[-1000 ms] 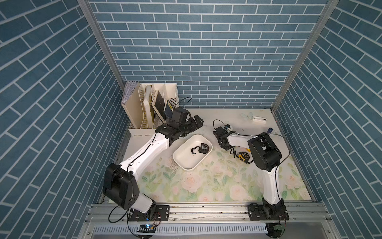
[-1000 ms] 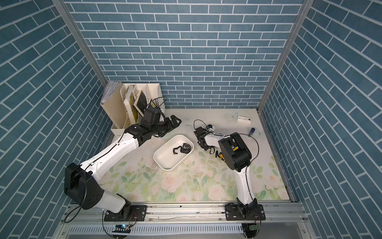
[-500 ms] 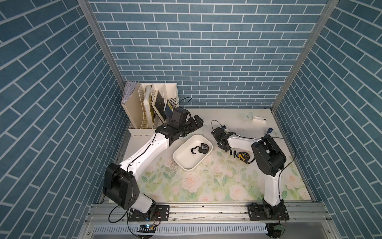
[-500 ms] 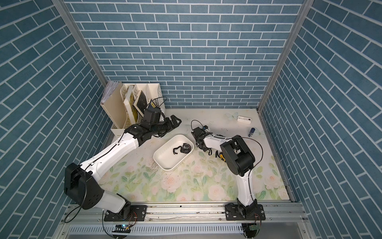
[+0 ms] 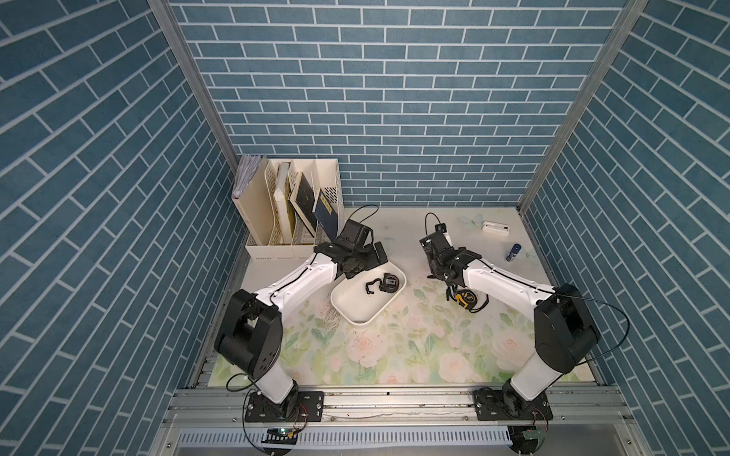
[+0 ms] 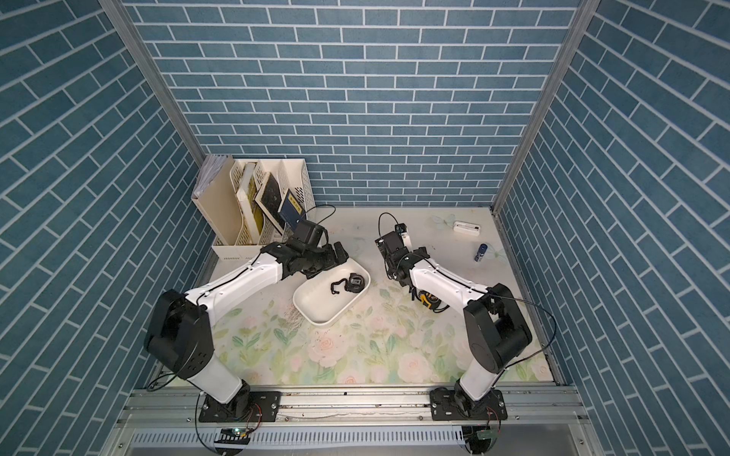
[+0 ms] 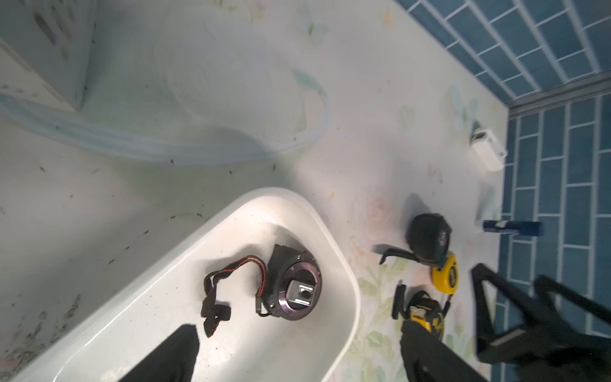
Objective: Take the tape measure out of the storage box
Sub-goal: Pick up the tape measure from the storage box.
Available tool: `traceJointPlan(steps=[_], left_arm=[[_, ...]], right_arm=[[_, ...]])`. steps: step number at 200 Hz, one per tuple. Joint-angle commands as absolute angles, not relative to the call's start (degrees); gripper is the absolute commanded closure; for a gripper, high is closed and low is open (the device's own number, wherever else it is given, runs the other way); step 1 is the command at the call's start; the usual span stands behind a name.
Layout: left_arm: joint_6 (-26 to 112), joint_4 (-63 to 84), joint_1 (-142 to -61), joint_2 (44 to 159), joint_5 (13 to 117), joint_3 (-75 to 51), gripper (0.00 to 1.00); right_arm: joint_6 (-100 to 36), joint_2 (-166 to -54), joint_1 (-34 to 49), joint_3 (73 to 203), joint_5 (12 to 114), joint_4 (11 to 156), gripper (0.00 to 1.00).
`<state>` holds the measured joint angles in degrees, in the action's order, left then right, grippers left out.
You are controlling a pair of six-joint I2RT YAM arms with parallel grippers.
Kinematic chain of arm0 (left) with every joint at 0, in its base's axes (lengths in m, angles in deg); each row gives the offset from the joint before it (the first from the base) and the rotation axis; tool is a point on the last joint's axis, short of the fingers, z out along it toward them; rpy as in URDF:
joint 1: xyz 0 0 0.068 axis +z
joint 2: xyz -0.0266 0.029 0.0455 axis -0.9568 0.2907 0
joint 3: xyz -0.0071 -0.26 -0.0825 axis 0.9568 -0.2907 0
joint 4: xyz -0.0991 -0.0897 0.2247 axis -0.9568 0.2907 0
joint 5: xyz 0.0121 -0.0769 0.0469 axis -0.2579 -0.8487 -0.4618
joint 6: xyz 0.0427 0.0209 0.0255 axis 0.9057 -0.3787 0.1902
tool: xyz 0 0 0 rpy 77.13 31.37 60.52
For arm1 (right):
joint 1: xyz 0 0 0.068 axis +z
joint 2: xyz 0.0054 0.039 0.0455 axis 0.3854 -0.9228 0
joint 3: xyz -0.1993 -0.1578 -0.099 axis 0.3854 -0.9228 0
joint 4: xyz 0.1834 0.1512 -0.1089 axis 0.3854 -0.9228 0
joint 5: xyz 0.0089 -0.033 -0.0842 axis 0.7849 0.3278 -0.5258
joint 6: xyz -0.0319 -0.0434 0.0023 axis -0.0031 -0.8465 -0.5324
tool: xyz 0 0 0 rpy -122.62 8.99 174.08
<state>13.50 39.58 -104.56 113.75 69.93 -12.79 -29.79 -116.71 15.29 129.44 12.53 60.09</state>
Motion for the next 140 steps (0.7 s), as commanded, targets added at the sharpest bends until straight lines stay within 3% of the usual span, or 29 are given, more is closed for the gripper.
traceJointPlan(steps=[1, 140], left_arm=[[15.96, 43.02, -107.01, 115.80, 72.28, -12.32, 0.00], [21.34, 42.64, -110.55, 127.23, 73.72, -7.73, 0.00]], right_arm=[[-29.11, -115.84, 15.13, 129.24, 12.05, 61.63, 0.24], [-27.68, -110.38, 10.37, 122.89, 16.81, 66.15, 0.24]])
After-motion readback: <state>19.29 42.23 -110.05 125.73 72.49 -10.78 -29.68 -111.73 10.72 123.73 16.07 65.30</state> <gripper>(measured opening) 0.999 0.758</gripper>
